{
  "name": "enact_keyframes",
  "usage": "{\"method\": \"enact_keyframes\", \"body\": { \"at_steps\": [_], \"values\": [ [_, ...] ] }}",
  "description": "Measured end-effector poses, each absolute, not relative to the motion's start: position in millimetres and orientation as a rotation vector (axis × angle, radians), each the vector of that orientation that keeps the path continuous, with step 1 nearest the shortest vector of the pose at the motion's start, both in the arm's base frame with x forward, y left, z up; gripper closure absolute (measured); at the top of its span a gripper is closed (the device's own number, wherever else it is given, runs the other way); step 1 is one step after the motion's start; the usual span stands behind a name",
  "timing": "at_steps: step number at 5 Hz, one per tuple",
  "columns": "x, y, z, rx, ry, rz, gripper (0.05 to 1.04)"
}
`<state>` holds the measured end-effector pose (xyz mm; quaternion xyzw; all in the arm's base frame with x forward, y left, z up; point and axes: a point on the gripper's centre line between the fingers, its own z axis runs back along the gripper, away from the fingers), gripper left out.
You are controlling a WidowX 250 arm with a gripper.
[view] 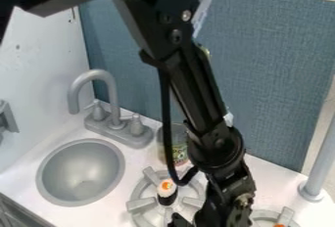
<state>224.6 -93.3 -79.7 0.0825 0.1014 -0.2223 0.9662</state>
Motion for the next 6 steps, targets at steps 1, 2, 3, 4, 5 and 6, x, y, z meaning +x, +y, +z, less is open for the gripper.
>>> {"method": "enact_keyframes", "body": {
  "at_steps": [1,2,3,4,5,6],
  "values": [
    [230.3,-101.0,-80.1,0.164,0.186,-0.461,0.983],
    [229.9,-103.5,-88.2,0.167,0.205,-0.452,0.983],
    [232.9,-107.9,-90.4,0.141,0.196,-0.458,0.952],
    [240.0,-111.0,-89.4,0.117,0.179,-0.478,0.765],
    [242.6,-102.2,-84.5,0.101,0.165,-0.452,0.477],
    [256.5,-104.3,-59.5,0.079,0.069,-0.431,0.183]
  ]
}}
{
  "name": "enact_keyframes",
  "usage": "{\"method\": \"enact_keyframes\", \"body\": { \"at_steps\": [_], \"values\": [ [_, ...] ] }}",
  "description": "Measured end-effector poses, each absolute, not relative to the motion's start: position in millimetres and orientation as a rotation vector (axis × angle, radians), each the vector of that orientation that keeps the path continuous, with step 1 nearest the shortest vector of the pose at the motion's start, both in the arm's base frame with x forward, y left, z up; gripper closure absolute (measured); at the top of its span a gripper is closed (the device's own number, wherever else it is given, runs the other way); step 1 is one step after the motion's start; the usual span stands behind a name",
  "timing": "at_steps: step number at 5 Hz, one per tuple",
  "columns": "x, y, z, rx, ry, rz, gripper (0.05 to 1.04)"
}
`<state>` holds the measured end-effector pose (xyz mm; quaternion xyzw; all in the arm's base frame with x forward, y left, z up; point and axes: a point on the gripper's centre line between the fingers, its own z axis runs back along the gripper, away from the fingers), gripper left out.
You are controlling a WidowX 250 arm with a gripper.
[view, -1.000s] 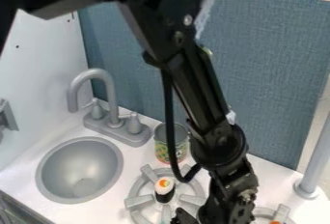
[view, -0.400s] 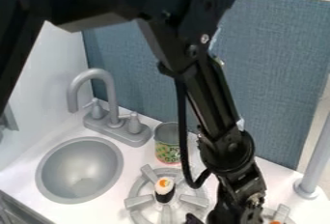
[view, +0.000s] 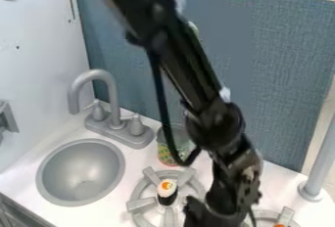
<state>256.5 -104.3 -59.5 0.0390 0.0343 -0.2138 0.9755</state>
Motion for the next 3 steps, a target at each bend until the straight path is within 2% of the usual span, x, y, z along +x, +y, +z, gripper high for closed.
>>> {"method": "enact_keyframes", "body": {
  "at_steps": [1,2,3],
  "values": [
    [255.9,-95.4,-38.3,0.073,0.021,-0.385,0.073],
    [248.5,-74.3,-0.4,0.065,-0.040,-0.267,0.079],
    [245.5,-44.6,24.5,0.041,-0.068,-0.139,0.079]
  ]
}}
